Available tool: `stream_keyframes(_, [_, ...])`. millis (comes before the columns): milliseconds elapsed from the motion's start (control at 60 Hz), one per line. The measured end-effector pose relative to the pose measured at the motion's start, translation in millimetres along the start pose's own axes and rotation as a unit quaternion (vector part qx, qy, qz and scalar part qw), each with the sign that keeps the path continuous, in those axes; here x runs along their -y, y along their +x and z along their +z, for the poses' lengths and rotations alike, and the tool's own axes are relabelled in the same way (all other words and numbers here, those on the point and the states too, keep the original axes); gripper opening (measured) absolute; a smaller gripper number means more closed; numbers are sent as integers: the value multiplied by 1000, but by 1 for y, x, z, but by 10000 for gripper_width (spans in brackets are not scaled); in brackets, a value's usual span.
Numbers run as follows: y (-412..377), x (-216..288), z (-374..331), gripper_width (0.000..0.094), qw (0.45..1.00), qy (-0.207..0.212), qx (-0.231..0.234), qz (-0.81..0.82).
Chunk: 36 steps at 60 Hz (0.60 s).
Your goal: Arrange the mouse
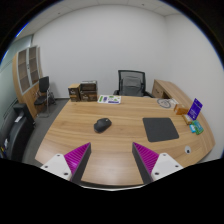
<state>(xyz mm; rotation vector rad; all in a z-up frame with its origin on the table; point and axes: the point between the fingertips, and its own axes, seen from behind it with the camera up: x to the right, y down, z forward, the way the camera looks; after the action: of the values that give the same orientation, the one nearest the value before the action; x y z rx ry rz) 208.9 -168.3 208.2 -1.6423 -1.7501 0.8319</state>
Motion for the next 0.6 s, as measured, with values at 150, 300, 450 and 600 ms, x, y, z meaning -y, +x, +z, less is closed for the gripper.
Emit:
stream_keyframes(150, [-33, 2, 42, 860, 1000, -2, 3, 9])
stream_keyframes(300, [-54, -3, 90, 863, 1000, -9, -1, 15])
stream_keyframes(450, [-68, -8, 135, 864, 1000, -14, -13, 20])
stream_keyframes(600, [-72, -8, 179, 862, 999, -16, -22, 27])
